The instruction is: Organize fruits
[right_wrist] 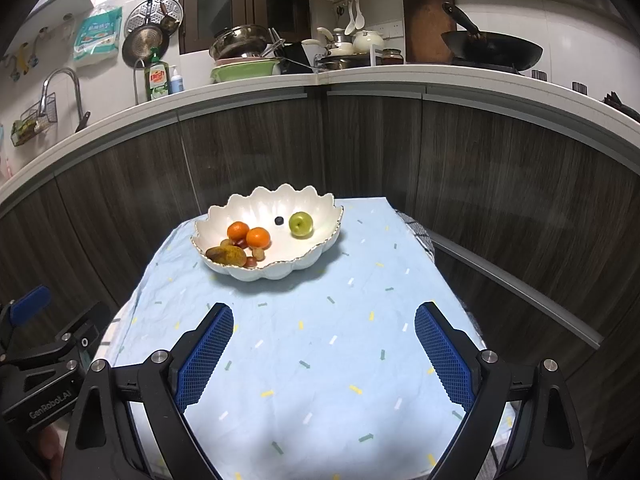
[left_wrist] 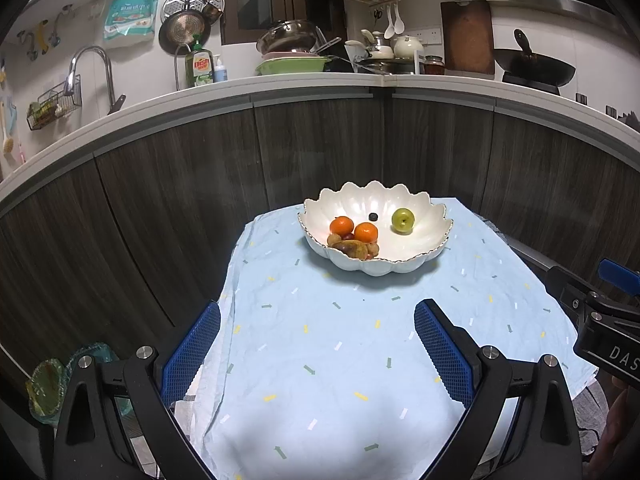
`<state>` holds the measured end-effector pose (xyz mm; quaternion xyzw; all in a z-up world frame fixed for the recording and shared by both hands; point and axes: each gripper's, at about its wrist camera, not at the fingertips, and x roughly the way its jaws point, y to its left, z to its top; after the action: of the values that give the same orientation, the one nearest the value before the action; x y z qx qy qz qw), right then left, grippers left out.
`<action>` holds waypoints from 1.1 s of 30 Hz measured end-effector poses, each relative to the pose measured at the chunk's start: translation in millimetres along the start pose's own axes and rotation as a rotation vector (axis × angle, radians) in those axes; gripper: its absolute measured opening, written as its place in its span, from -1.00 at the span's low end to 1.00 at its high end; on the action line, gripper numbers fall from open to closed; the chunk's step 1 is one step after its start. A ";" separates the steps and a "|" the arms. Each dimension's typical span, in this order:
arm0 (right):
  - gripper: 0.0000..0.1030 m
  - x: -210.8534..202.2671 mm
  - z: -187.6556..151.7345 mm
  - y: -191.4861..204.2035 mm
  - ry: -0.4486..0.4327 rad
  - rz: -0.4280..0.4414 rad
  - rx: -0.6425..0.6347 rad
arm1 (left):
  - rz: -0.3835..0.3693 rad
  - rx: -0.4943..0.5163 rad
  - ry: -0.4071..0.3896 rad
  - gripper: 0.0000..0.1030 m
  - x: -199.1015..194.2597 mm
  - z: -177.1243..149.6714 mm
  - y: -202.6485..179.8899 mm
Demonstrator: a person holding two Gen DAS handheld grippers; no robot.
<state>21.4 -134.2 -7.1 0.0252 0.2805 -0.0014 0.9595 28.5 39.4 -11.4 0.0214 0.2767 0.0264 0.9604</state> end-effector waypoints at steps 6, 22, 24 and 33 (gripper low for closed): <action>0.81 -0.2 -0.4 -0.2 0.000 0.001 0.001 | 0.000 0.002 0.002 0.92 0.1 0.5 0.2; 0.81 -0.9 -0.4 0.3 -0.003 0.001 0.002 | 0.001 0.004 0.000 0.92 -0.1 1.7 -1.8; 0.81 -0.9 -0.5 0.3 -0.003 0.000 0.000 | 0.003 0.004 -0.001 0.92 0.4 1.8 -1.2; 0.81 -1.2 -0.2 -0.2 -0.002 -0.001 0.000 | 0.001 0.002 0.008 0.92 3.4 0.4 -0.1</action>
<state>20.3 -134.3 -6.6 0.0249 0.2797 -0.0017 0.9598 31.6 39.5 -12.9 0.0226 0.2804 0.0268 0.9593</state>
